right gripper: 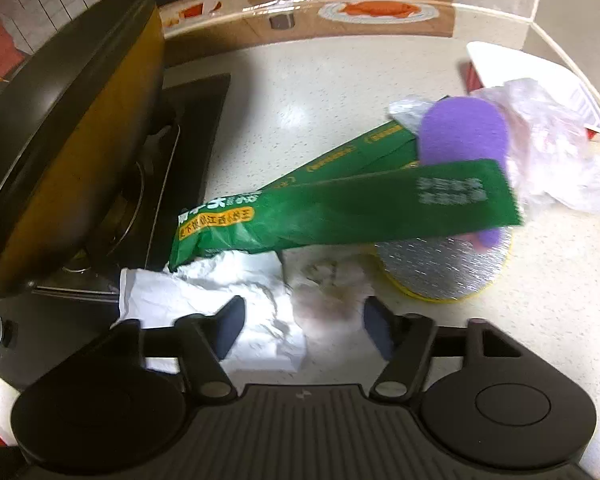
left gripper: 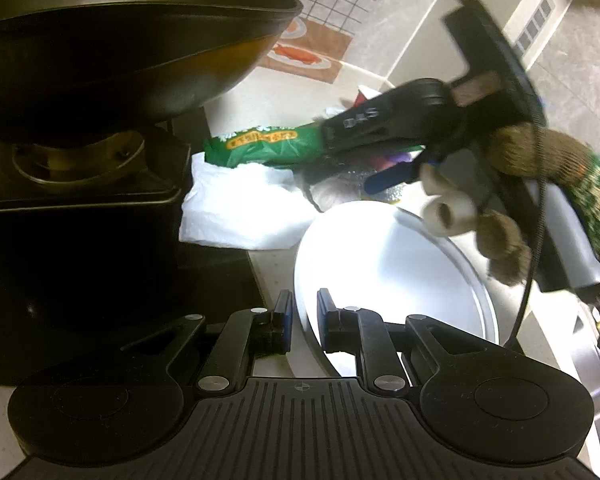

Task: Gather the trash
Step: 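Grasp the garlic bulb with the right tool while the left tool grasps the white paper bowl, then carry the garlic and bowl down into the cabinet toward the green bin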

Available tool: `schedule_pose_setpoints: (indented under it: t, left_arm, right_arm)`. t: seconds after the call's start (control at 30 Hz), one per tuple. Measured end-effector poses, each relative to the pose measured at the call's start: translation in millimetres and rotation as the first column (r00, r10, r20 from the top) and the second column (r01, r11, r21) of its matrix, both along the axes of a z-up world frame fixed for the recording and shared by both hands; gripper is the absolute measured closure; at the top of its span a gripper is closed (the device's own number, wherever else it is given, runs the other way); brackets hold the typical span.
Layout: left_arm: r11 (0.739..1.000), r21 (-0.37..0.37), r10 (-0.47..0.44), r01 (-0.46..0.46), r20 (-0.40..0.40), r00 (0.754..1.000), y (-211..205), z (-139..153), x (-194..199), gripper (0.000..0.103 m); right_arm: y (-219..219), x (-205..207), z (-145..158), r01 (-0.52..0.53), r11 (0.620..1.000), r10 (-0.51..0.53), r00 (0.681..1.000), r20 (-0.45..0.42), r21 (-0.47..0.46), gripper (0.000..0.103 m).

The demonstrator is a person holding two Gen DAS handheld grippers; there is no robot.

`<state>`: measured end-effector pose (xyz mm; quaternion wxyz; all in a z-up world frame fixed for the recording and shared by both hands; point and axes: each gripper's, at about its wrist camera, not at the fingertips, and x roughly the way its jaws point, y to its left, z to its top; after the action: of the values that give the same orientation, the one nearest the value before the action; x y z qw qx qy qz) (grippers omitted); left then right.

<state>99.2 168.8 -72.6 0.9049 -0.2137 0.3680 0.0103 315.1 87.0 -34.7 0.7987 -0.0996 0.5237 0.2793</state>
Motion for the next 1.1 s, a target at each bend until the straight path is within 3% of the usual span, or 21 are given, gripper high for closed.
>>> schedule_pose_setpoints:
  t: [0.13, 0.33, 0.37, 0.43, 0.67, 0.9, 1.1]
  left_arm:
    - [1.000, -0.007, -0.020, 0.020, 0.004, 1.000, 3, 0, 1, 0.087]
    - [0.998, -0.010, -0.056, 0.056, 0.018, 0.998, 3, 2, 5, 0.085]
    - [0.998, -0.010, -0.063, 0.063, 0.021, 0.998, 3, 3, 6, 0.085]
    - [0.997, -0.006, -0.077, 0.077, 0.024, 0.997, 2, 4, 7, 0.085]
    - [0.995, -0.001, -0.096, 0.096, 0.023, 0.995, -7, 2, 17, 0.086]
    - [0.994, 0.019, -0.104, 0.104, -0.001, 0.995, -20, -3, 29, 0.088]
    - [0.995, 0.029, -0.099, 0.099, -0.019, 0.995, -29, -9, 36, 0.088]
  right_arm:
    - [27, 8, -13, -0.011, 0.996, 0.012, 1.000, 0.009, -0.090, 0.023]
    - [36, 16, -23, 0.014, 0.985, -0.016, 1.000, -0.012, -0.169, 0.025]
    - [31, 18, -28, 0.032, 0.984, -0.035, 0.999, -0.015, -0.178, 0.028]
    - [22, 21, -32, 0.049, 0.983, -0.055, 0.998, -0.031, -0.175, 0.053]
    - [-33, 21, -25, 0.143, 0.979, -0.148, 0.989, -0.024, -0.144, 0.053]
    - [-96, 24, -21, 0.247, 0.953, -0.227, 0.966, 0.128, -0.176, 0.053]
    - [-130, 19, -35, 0.284, 0.956, -0.275, 0.956, 0.100, -0.079, 0.052]
